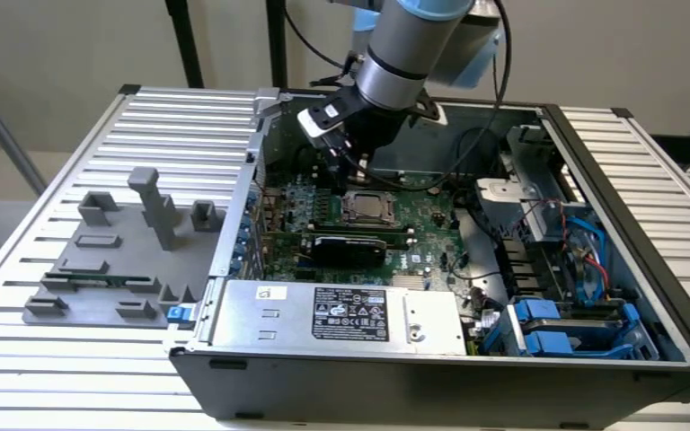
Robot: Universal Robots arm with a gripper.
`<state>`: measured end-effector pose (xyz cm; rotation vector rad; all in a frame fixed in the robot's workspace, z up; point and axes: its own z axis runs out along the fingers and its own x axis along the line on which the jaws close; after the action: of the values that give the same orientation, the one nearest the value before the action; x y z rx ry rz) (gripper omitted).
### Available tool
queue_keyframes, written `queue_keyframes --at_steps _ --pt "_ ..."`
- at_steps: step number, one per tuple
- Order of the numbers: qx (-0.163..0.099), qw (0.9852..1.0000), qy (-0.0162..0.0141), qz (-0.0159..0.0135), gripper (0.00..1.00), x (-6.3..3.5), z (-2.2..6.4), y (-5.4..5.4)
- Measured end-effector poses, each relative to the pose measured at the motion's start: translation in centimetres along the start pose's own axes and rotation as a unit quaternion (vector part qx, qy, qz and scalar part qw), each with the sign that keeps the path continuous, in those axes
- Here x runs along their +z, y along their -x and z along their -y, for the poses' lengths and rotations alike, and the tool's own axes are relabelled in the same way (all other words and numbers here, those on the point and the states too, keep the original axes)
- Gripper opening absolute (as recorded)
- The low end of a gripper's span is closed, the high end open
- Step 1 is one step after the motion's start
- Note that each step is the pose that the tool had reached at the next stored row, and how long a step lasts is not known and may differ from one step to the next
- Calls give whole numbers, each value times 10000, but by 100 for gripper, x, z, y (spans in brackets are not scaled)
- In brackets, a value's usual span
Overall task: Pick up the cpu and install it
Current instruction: 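Close the cpu cover, then install the first cpu locking lever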
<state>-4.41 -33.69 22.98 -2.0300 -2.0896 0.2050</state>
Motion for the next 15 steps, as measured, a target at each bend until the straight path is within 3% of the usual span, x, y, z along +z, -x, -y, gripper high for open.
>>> queue_keyframes --at_steps 5,15 --pt "-8 10000 -5 3 11 76 168 -1" --pt "-9 10000 -4 3 11 77 169 -2"
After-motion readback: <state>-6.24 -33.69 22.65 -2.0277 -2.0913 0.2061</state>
